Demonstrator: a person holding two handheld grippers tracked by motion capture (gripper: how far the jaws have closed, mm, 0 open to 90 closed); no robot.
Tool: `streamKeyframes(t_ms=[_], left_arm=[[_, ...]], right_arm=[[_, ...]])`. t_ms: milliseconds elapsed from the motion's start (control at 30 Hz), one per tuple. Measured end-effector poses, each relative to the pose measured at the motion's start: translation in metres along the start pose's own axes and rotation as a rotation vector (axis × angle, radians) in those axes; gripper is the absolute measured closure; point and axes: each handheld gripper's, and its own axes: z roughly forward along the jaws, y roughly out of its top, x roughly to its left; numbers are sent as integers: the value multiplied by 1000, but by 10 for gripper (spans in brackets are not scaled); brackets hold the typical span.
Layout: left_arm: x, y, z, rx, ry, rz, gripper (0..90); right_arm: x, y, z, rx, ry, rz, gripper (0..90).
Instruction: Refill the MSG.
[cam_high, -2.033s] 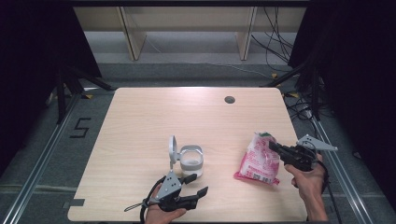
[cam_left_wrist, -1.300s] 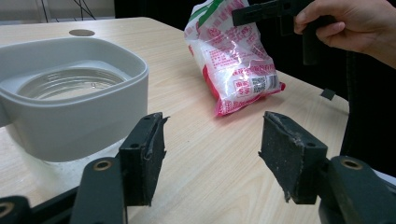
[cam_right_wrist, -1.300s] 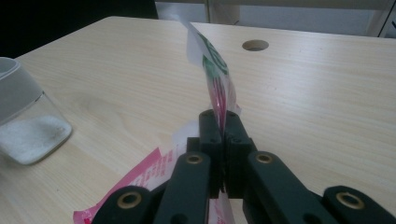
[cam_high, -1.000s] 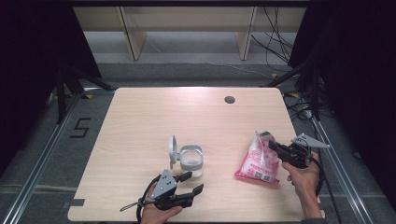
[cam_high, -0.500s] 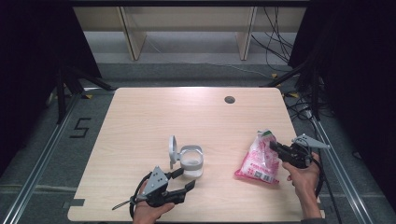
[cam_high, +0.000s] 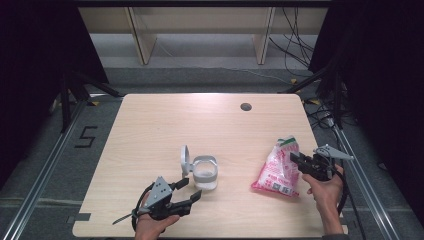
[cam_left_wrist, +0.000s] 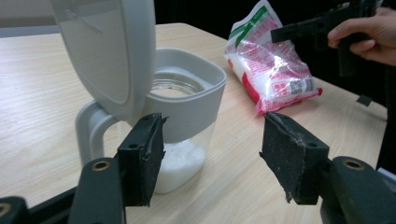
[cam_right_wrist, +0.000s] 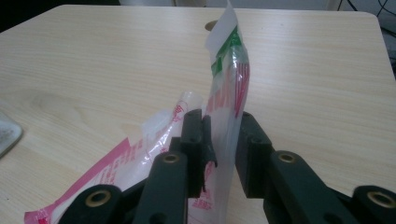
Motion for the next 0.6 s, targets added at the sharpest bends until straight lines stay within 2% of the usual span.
streamKeyframes(t_ms=[33, 67, 100, 133, 167, 233, 300, 367, 400, 433, 467, 500, 600], left_arm=[[0, 0, 0, 0, 0, 0, 382], [1, 0, 0, -10, -3, 0, 382], [1, 0, 0, -9, -4, 1, 381], [0, 0, -2, 2, 6, 8, 380], [0, 0, -2, 2, 6, 8, 378], [-2, 2, -3, -6, 4, 12, 378], [-1, 2, -5, -10, 5, 13, 378], [1, 1, -5, -7, 8, 11, 377], [2, 1, -6, -10, 12, 6, 377], [3, 1, -6, -13, 10, 3, 377], [3, 1, -7, -8, 17, 6, 377], [3, 1, -7, -9, 20, 6, 377], [4, 1, -8, -9, 21, 4, 378]], right_arm=[[0, 0, 0, 0, 0, 0, 744], [3, 0, 0, 0, 6, 55, 731], [0, -1, 1, -6, -8, 31, 708], [-1, -1, 0, 1, -1, 37, 703], [-3, -1, 0, -16, 9, 26, 703], [-3, -2, 0, -11, 10, 37, 697], [-4, -4, -1, -13, -11, 79, 670], [-6, -4, -3, -15, -16, 68, 653], [-5, -4, -5, -14, -4, 95, 634], [-6, -4, -4, -22, -30, 66, 623], [-7, -3, -6, -28, -31, 58, 611], [-7, -3, -6, -25, -16, 55, 604], [-5, -2, -9, -27, -45, 63, 573]])
